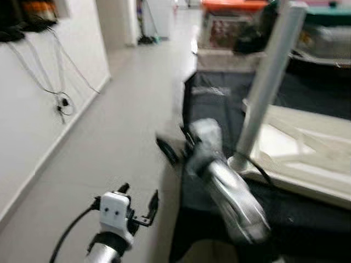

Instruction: Building children table

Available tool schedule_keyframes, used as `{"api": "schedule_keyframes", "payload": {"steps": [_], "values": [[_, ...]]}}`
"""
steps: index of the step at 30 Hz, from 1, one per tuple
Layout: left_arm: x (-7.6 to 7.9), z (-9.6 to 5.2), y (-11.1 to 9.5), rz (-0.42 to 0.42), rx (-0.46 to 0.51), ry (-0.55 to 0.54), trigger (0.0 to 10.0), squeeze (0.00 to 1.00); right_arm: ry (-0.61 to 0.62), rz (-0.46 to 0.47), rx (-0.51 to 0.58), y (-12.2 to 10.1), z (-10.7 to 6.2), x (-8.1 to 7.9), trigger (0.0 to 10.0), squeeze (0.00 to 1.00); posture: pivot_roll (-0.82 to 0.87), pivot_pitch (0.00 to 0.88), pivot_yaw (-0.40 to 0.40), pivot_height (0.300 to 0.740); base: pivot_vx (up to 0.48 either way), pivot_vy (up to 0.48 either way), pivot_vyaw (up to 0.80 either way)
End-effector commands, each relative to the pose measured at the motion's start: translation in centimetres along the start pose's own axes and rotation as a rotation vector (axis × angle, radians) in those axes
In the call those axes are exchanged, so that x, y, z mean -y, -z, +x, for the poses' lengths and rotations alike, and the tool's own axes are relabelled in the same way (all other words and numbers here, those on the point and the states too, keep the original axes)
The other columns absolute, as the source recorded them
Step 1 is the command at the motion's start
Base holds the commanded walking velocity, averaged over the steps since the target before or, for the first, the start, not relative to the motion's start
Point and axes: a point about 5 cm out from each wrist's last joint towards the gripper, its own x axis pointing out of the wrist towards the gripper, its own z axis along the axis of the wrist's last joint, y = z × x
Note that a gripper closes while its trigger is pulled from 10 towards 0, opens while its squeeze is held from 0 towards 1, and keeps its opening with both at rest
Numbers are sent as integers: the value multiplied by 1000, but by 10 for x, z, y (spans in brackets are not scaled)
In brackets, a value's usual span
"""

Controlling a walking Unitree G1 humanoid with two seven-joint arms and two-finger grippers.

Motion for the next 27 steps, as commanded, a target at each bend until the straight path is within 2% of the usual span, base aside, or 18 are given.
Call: {"api": "schedule_keyframes", "payload": {"steps": [1, 3, 4, 5, 7, 9, 11, 12, 13, 15, 19, 21, 22, 23, 25, 26, 27], "values": [[-2, -2, 2, 10, -12, -10, 10000, 0, 44, 30, -57, 12, 13, -7, 10000, 0, 78, 7, -36, 740, 0, 0, 0], [3, -3, 2, 18, -14, -2, 10000, 0, 205, -38, -73, 11, 26, -3, 10000, 0, 96, 11, -50, 740, 0, 0, 0], [3, -3, 2, 18, -14, -2, 10000, 0, 205, -38, -73, 11, 26, -3, 10000, 0, 96, 11, -50, 740, 0, 0, 0], [4, -3, 2, 20, -14, 0, 10000, 0, 300, -80, -58, 8, 26, 6, 10000, 0, 98, 10, -56, 740, 0, 0, 0], [4, -3, 2, 20, -14, 0, 10000, 0, 300, -80, -58, 8, 26, 6, 10000, 0, 98, 10, -56, 740, 0, 0, 0], [5, -3, 3, 14, -18, 0, 10000, 0, 493, -109, -55, 8, 14, 29, 10000, 0, 85, 14, -51, 740, 0, 0, 0], [5, -3, 3, 14, -18, 0, 10000, 0, 493, -109, -55, 8, 14, 29, 10000, 0, 85, 14, -51, 740, 0, 0, 0], [6, -3, 3, 11, -20, 2, 10000, 0, 581, -120, -53, 10, 7, 40, 10000, 0, 76, 11, -46, 740, 0, 0, 0], [6, -3, 3, 11, -20, 2, 10000, 0, 581, -120, -53, 10, 7, 40, 10000, 0, 76, 11, -46, 740, 0, 0, 0], [6, -3, 4, 12, -24, 12, 10000, 0, 691, -124, -61, 17, -4, 58, 10000, 0, 77, 8, -43, 740, 0, 0, 0], [6, -3, 4, 13, -25, 15, 10000, 0, 712, -127, -70, 20, -5, 63, 10000, 0, 77, 8, -43, 740, 0, 0, 0], [6, -3, 4, 18, -26, 19, 10000, 0, 770, -133, -104, 29, -11, 83, 10000, 0, 80, 0, -39, 740, 0, 0, 0], [6, -3, 4, 18, -26, 19, 10000, 0, 770, -133, -104, 29, -11, 83, 10000, 0, 80, 0, -39, 740, 0, 0, 0], [6, -3, 4, 20, -26, 20, 10000, 0, 821, -135, -136, 36, -18, 97, 10000, 0, 76, 0, -36, 740, 0, 0, 0], [6, -3, 4, 22, -27, 22, 10000, 0, 891, -136, -172, 42, -27, 115, 10000, 0, 76, 0, -36, 740, 0, 0, 0], [6, -3, 4, 22, -27, 22, 10000, 0, 891, -136, -172, 42, -27, 115, 10000, 0, 76, 0, -36, 740, 0, 0, 0], [6, -3, 4, 23, -27, 23, 10000, 0, 935, -139, -179, 43, -34, 124, 10000, 0, 76, 0, -36, 740, 0, 0, 0]]}}
